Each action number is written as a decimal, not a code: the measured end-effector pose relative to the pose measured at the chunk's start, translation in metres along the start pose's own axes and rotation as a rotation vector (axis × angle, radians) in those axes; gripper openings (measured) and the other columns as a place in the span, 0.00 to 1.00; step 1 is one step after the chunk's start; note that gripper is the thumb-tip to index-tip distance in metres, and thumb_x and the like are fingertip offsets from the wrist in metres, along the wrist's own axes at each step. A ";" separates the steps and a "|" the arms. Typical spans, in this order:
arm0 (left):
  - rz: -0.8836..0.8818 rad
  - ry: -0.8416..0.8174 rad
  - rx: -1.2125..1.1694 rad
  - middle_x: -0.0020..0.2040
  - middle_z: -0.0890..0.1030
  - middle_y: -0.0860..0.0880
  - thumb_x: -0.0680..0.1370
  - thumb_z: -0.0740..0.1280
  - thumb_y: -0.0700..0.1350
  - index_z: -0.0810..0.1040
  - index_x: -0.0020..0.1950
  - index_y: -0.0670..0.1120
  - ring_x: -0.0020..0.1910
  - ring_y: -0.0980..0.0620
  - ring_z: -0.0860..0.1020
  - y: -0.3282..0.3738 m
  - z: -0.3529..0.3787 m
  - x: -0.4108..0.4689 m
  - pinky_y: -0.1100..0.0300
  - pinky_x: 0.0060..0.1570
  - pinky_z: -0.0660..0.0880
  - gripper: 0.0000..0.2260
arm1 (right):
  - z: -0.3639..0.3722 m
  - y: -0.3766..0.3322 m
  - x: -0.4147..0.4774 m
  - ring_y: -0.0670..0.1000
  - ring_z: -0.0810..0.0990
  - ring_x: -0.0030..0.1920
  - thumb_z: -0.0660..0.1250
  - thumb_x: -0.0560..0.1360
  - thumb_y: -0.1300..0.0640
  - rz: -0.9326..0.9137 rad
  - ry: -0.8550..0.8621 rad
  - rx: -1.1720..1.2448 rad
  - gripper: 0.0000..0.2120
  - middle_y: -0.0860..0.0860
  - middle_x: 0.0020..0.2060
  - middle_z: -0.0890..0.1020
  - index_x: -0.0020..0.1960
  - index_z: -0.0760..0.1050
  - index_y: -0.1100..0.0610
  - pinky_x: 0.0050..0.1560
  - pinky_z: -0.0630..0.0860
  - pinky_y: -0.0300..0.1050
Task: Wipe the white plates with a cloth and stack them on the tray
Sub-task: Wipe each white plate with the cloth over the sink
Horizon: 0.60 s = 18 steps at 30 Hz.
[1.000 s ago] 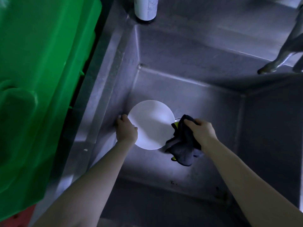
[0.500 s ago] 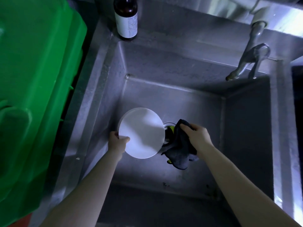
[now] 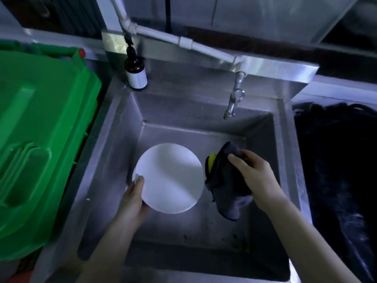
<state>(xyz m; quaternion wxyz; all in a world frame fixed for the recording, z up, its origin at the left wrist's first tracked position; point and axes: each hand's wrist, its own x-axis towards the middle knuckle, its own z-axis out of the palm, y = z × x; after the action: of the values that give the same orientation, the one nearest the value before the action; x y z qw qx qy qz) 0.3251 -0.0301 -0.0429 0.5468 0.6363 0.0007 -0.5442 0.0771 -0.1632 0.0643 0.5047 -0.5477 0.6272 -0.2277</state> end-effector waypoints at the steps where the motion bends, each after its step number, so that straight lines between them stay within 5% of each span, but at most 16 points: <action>1: 0.025 0.011 -0.011 0.54 0.87 0.53 0.84 0.62 0.54 0.81 0.59 0.55 0.48 0.54 0.86 0.004 0.013 -0.017 0.59 0.37 0.83 0.10 | -0.007 -0.008 -0.011 0.43 0.82 0.50 0.72 0.74 0.51 -0.088 -0.029 0.002 0.10 0.44 0.46 0.85 0.54 0.79 0.49 0.57 0.79 0.50; 4: 0.082 0.003 -0.055 0.52 0.87 0.53 0.84 0.60 0.55 0.81 0.59 0.56 0.47 0.55 0.86 0.016 0.054 -0.064 0.61 0.36 0.81 0.11 | -0.013 -0.020 -0.046 0.39 0.78 0.53 0.74 0.72 0.55 -0.397 -0.188 -0.175 0.29 0.44 0.53 0.82 0.70 0.70 0.45 0.55 0.73 0.33; 7: 0.083 0.023 -0.130 0.61 0.83 0.40 0.84 0.58 0.57 0.79 0.67 0.42 0.58 0.42 0.83 0.032 0.093 -0.099 0.44 0.54 0.80 0.22 | -0.004 -0.014 -0.070 0.50 0.78 0.55 0.67 0.76 0.56 -0.854 -0.358 -0.593 0.23 0.50 0.55 0.81 0.71 0.71 0.52 0.58 0.73 0.42; 9: 0.070 0.028 -0.177 0.61 0.82 0.35 0.82 0.59 0.61 0.78 0.66 0.37 0.59 0.34 0.81 0.042 0.109 -0.114 0.33 0.57 0.77 0.29 | -0.003 -0.007 -0.077 0.53 0.77 0.63 0.65 0.79 0.56 -1.092 -0.331 -0.737 0.17 0.48 0.62 0.80 0.67 0.76 0.53 0.62 0.74 0.48; 12: 0.024 -0.040 -0.222 0.53 0.86 0.37 0.80 0.58 0.66 0.81 0.59 0.38 0.45 0.39 0.85 0.055 0.120 -0.129 0.47 0.37 0.81 0.31 | -0.002 -0.011 -0.079 0.52 0.74 0.69 0.64 0.79 0.53 -1.164 -0.224 -0.664 0.14 0.48 0.65 0.78 0.62 0.79 0.51 0.65 0.73 0.51; 18: 0.171 -0.149 -0.252 0.49 0.88 0.47 0.84 0.58 0.56 0.87 0.52 0.45 0.44 0.57 0.86 0.071 0.133 -0.141 0.65 0.35 0.80 0.21 | 0.006 -0.060 -0.057 0.56 0.75 0.67 0.65 0.78 0.57 -1.190 -0.021 -0.669 0.12 0.55 0.67 0.76 0.60 0.78 0.55 0.64 0.74 0.50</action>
<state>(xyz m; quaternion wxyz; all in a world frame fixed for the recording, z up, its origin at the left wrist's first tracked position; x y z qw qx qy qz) 0.2183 -0.0672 0.1301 0.6651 0.5183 -0.0254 -0.5370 0.1036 -0.1274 0.1340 0.1033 -0.9281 0.2510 -0.2548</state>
